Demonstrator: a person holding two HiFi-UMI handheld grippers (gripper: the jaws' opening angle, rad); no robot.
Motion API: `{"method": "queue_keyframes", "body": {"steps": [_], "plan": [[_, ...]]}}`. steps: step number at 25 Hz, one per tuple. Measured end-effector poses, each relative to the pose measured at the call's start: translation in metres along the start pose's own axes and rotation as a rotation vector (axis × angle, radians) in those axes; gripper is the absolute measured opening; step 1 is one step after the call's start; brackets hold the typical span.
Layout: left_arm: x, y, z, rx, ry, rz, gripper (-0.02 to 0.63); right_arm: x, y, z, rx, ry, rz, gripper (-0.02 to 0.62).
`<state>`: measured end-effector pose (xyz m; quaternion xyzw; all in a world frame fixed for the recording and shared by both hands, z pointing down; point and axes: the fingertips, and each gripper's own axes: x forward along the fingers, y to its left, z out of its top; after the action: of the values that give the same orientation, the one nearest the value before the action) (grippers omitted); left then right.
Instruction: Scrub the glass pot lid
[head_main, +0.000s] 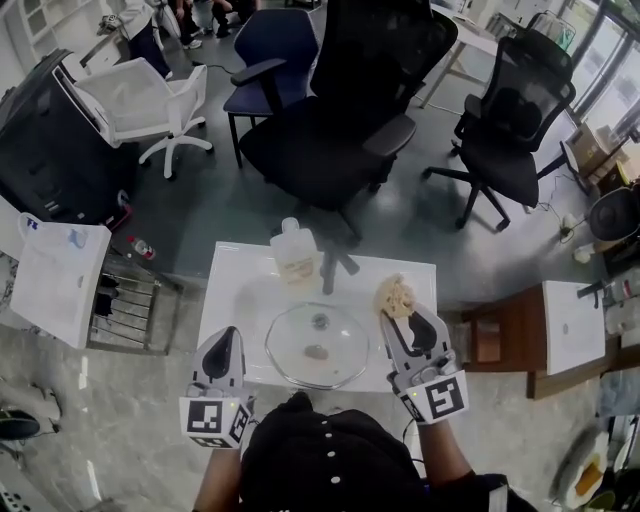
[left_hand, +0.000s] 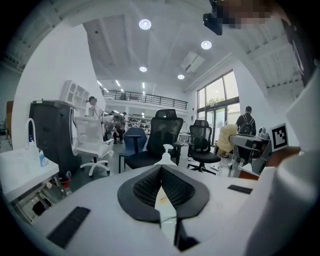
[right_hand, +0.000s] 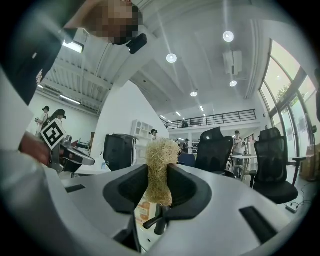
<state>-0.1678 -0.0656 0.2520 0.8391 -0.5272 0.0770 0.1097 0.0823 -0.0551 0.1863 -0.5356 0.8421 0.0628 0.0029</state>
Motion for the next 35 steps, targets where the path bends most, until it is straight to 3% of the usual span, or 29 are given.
{"method": "queue_keyframes", "body": {"steps": [6,10,14,18,22,27,32,35], "plan": [[0.03,0.01,-0.007,-0.012,0.038,-0.091,0.025,0.03,0.01,-0.004,0.004,0.017,0.044,0.13],[0.046,0.014,-0.029,-0.032,0.121,-0.144,0.025,0.036,0.016,-0.012,-0.03,0.06,0.066,0.13],[0.068,0.015,-0.065,-0.091,0.224,-0.188,0.025,0.036,0.028,-0.036,-0.09,0.116,0.174,0.13],[0.085,0.011,-0.108,-0.082,0.317,-0.214,0.025,0.029,0.042,-0.09,-0.151,0.257,0.307,0.13],[0.099,0.009,-0.148,-0.239,0.386,-0.243,0.025,0.03,0.053,-0.152,-0.189,0.4,0.433,0.13],[0.119,0.023,-0.189,-0.321,0.445,-0.179,0.025,0.049,0.068,-0.223,-0.248,0.491,0.587,0.13],[0.103,0.026,-0.23,-0.382,0.637,-0.212,0.025,0.06,0.099,-0.283,-0.296,0.582,0.725,0.13],[0.099,0.025,-0.248,-0.451,0.708,-0.23,0.026,0.064,0.11,-0.313,-0.353,0.618,0.792,0.13]]}}
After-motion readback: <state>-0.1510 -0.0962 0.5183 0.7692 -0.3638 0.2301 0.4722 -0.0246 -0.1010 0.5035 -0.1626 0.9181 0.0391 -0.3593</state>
